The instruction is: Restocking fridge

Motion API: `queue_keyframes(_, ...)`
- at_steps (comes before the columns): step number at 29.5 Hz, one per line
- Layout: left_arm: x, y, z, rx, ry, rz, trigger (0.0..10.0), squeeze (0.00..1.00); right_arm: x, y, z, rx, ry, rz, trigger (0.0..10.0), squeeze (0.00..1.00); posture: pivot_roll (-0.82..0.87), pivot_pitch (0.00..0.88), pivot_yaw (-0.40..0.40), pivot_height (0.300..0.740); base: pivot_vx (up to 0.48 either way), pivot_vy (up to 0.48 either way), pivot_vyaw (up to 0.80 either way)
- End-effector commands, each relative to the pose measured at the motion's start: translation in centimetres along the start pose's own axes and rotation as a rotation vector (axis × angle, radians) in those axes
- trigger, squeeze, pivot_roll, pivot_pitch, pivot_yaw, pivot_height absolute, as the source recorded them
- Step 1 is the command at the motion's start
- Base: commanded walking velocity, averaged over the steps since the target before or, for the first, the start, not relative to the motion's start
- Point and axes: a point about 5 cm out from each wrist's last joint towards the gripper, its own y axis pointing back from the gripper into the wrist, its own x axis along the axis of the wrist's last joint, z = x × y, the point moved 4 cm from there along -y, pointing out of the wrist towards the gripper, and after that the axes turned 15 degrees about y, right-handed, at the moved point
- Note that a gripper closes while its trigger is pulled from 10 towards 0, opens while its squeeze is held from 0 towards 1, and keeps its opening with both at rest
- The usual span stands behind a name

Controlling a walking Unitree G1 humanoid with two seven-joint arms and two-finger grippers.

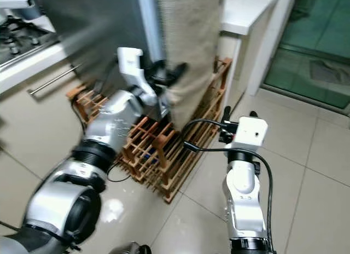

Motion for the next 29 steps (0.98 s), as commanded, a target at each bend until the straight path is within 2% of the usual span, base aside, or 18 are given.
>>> queue_keyframes(1, 0.0, -1.2, 2.5, -0.098, 0.001, 0.002, 10.0, 0.0, -0.2, 0.0, 0.5, -0.018, 0.012, -0.013, 10.0, 0.0, -0.17, 0.0, 0.13, 0.74, 0.0, 0.0, 0.0)
queue_keyframes(5, -0.9, -1.8, 5.3, -0.238, 0.047, -0.02, 10.0, 0.0, -0.1, 0.0, 0.4, -0.023, 0.007, -0.01, 10.0, 0.0, -0.17, 0.0, 0.138, 0.74, 0.0, 0.0, 0.0)
queue_keyframes(8, -1.3, -1.4, 6.1, -0.288, 0.028, -0.046, 10.0, 0.0, -0.1, 0.0, 0.3, -0.025, 0.006, -0.009, 10.0, 0.0, -0.18, 0.0, 0.148, 0.74, 0.0, 0.0, 0.0)
queue_keyframes(11, -1.2, -0.6, 5.6, -0.282, 0.01, -0.057, 10.0, 0.0, -0.1, 0.1, 0.3, -0.027, 0.005, -0.011, 10.0, 0.0, -0.17, 0.0, 0.151, 0.74, 0.0, 0.0, 0.0)
queue_keyframes(12, -0.7, 0.2, 4.4, -0.226, -0.005, -0.05, 10.0, 0.0, -0.2, 0.2, 0.3, -0.028, 0.003, -0.015, 10.0, 0.0, -0.16, 0.0, 0.151, 0.74, 0.0, 0.0, 0.0)
queue_keyframes(13, -0.7, 0.2, 4.4, -0.226, -0.005, -0.05, 10.0, 0.0, -0.2, 0.2, 0.3, -0.028, 0.003, -0.015, 10.0, 0.0, -0.16, 0.0, 0.151, 0.74, 0.0, 0.0, 0.0)
queue_keyframes(14, -0.2, 1.3, 2.8, -0.148, -0.024, -0.029, 10.0, 0.0, -0.4, 0.3, 0.3, -0.027, -0.002, -0.02, 10.0, 0.0, -0.15, 0.0, 0.149, 0.74, 0.0, 0.0, 0.0)
queue_keyframes(15, -0.2, 1.3, 2.8, -0.148, -0.024, -0.029, 10.0, 0.0, -0.4, 0.3, 0.3, -0.027, -0.002, -0.02, 10.0, 0.0, -0.15, 0.0, 0.149, 0.74, 0.0, 0.0, 0.0)
queue_keyframes(17, 1.7, 4.7, -1.7, 0.103, -0.037, 0.063, 10.0, 0.0, -0.6, 0.3, 0.1, -0.017, -0.009, -0.025, 10.0, 0.0, -0.12, 0.0, 0.143, 0.74, 0.0, 0.0, 0.0)
queue_keyframes(18, 1.7, 4.7, -1.7, 0.103, -0.037, 0.063, 10.0, 0.0, -0.6, 0.3, 0.1, -0.017, -0.009, -0.025, 10.0, 0.0, -0.12, 0.0, 0.143, 0.74, 0.0, 0.0, 0.0)
queue_keyframes(19, 2.8, 6.8, -4.0, 0.242, -0.035, 0.122, 10.0, 0.0, -0.6, 0.2, -0.1, -0.011, -0.012, -0.024, 10.0, 0.0, -0.11, 0.0, 0.14, 0.74, 0.0, 0.0, 0.0)
queue_keyframes(20, 2.8, 6.8, -4.0, 0.242, -0.035, 0.122, 10.0, 0.0, -0.6, 0.2, -0.1, -0.011, -0.012, -0.024, 10.0, 0.0, -0.11, 0.0, 0.14, 0.74, 0.0, 0.0, 0.0)
queue_keyframes(21, 4.0, 9.6, -6.8, 0.417, -0.046, 0.192, 10.0, 0.0, -0.5, -0.2, -0.2, -0.005, -0.012, -0.019, 10.0, 0.0, -0.1, 0.0, 0.127, 0.74, 0.0, 0.0, 0.0)
queue_keyframes(22, 4.0, 9.6, -6.8, 0.417, -0.046, 0.192, 10.0, 0.0, -0.5, -0.2, -0.2, -0.005, -0.012, -0.019, 10.0, 0.0, -0.1, 0.0, 0.127, 0.74, 0.0, 0.0, 0.0)
queue_keyframes(23, 4.9, 12.7, -9.3, 0.59, -0.078, 0.254, 10.0, 0.0, -0.2, -0.6, -0.2, 0.003, -0.012, -0.01, 10.0, 0.0, -0.09, 0.0, 0.102, 0.74, 0.0, 0.0, 0.0)
queue_keyframes(24, 4.9, 12.7, -9.3, 0.59, -0.078, 0.254, 10.0, 0.0, -0.2, -0.6, -0.2, 0.003, -0.012, -0.01, 10.0, 0.0, -0.09, 0.0, 0.102, 0.74, 0.0, 0.0, 0.0)
queue_keyframes(26, 5.9, 17.7, -11.6, 0.828, -0.18, 0.31, 10.0, 0.0, 0.0, -1.6, -0.2, 0.029, -0.008, 0.002, 10.0, 0.0, -0.07, 0.0, 0.068, 0.74, 0.0, 0.0, 0.0)
queue_keyframes(29, 6.0, 18.9, -11.6, 0.89, -0.245, 0.319, 10.0, 0.0, 0.0, -2.2, 0.0, 0.047, 0.004, 0.005, 10.0, 0.0, -0.06, 0.0, 0.05, 0.74, 0.0, 0.0, 0.0)
